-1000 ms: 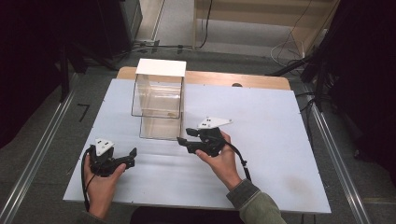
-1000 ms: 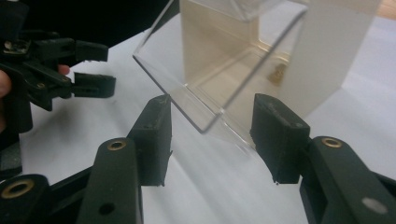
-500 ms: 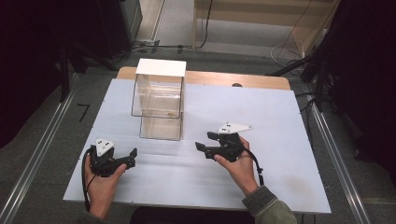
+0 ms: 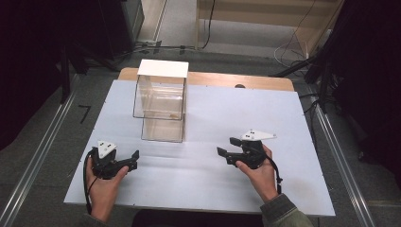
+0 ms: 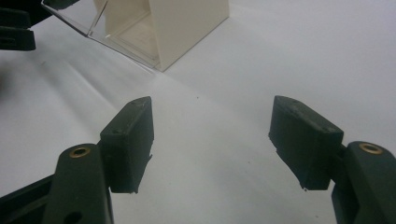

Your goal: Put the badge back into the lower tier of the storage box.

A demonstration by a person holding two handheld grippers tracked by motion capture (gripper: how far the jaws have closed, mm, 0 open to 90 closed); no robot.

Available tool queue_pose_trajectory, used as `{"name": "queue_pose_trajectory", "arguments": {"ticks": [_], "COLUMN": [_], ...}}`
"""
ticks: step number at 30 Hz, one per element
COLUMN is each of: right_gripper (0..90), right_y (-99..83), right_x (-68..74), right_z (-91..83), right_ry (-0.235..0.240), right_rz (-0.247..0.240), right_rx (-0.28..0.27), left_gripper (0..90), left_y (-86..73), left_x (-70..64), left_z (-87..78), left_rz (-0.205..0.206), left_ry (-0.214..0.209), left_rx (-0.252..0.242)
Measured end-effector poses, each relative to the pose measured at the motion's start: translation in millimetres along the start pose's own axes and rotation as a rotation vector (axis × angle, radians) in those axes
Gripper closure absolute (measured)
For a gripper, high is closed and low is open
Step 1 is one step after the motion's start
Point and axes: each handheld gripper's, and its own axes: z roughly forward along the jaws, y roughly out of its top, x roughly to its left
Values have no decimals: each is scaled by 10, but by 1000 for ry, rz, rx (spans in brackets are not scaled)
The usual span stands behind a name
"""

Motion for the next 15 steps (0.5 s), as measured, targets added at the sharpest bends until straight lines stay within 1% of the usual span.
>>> {"name": "queue_pose_trajectory", "arguments": {"ticks": [15], "right_gripper": [275], "right_y": [-88], "right_x": [-138], "right_z": [-147], "right_ry": [-40], "right_rz": [26], "right_rx": [-3], "left_gripper": [49], "left_y": [-2], "left_x": [3], "left_z": [-5], "left_rz": [1], "left_ry": [2], "left_rx": [-1]}}
